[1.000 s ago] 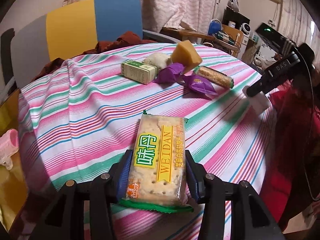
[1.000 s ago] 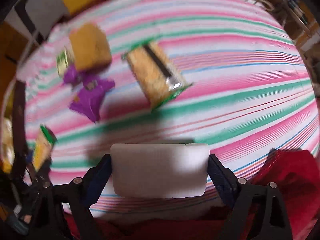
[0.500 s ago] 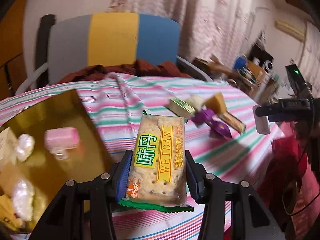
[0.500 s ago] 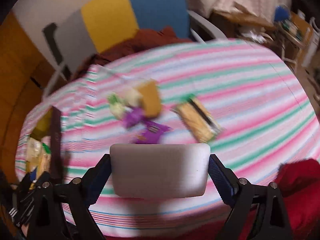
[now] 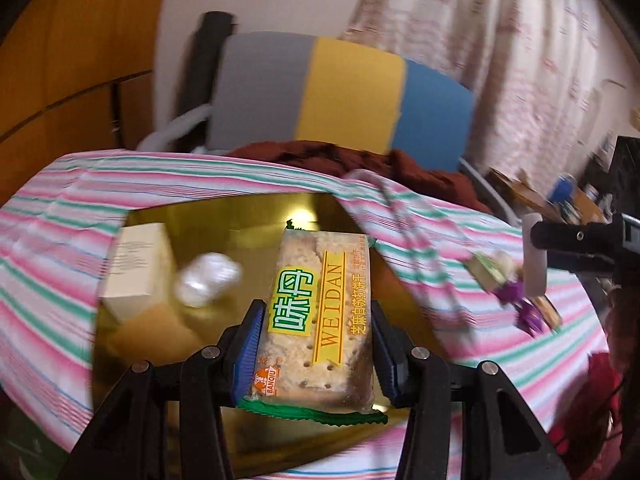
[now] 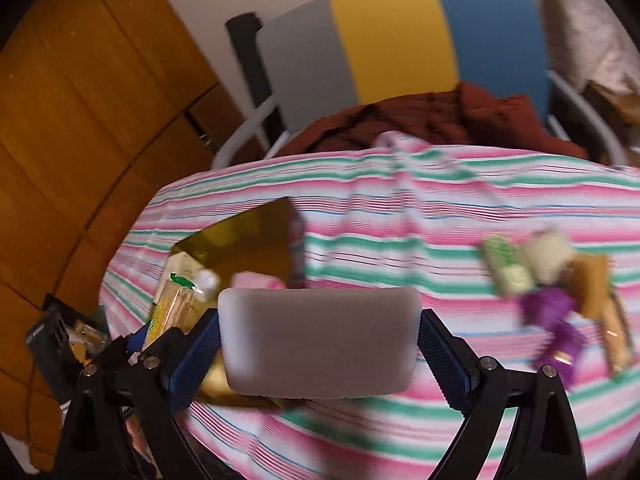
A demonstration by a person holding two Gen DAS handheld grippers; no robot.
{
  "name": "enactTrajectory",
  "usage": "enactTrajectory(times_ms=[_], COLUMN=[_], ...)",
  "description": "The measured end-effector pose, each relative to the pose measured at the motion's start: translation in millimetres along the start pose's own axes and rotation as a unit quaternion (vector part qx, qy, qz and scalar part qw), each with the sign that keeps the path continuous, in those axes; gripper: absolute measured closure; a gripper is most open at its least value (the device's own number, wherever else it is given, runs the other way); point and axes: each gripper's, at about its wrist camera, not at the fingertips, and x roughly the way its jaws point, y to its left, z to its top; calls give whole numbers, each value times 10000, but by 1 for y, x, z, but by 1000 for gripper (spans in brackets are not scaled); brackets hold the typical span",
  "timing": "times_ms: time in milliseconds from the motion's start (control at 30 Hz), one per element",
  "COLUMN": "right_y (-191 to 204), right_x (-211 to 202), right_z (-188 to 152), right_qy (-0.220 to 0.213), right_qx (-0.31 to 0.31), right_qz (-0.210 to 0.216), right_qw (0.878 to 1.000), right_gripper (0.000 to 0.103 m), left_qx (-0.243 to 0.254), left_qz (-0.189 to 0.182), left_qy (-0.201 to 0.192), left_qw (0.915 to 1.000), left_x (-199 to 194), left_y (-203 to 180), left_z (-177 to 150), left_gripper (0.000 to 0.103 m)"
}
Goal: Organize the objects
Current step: 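Carry the cracker pack and soap bar to the gold tray, then release the cracker pack and soap bar into the tray, open both tools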
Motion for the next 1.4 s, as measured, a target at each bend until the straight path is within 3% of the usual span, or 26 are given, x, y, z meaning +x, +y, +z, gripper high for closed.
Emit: enactTrajectory(times_ms=[167, 267, 333, 567, 800, 1133, 1400], right_y=[46, 71, 86, 106, 83, 76, 76], right_x=[56, 84, 106, 147, 124, 70, 50], right_z=[26, 45, 60, 71, 44, -13, -39], right_qy=[140, 134, 167, 411, 323, -227, -480], right_qx=[-50, 3, 75, 125, 164, -627, -1056], right_qz=[279, 387, 534, 563, 486, -448, -890], right_qw=[9995, 9992, 9984, 9975, 9982, 9968, 9893], right_gripper=[7, 5, 4, 0, 0, 0, 0], left_qx=[-363, -520, -586, -726, -764, -459, -268], left_qz=[378, 543, 651, 669, 684, 821, 860], left_qy=[-38, -77, -102, -24, -2, -10, 49], left_qw=[9986, 9971, 9961, 9951, 9947, 9956, 9959], left_x=[5, 11, 14, 12, 4, -13, -22], left_y=[37, 52, 59, 68, 62, 37, 17], left_z=[11, 15, 16, 2, -8, -16, -24], left_gripper=[53, 47, 37, 34, 34, 34, 34])
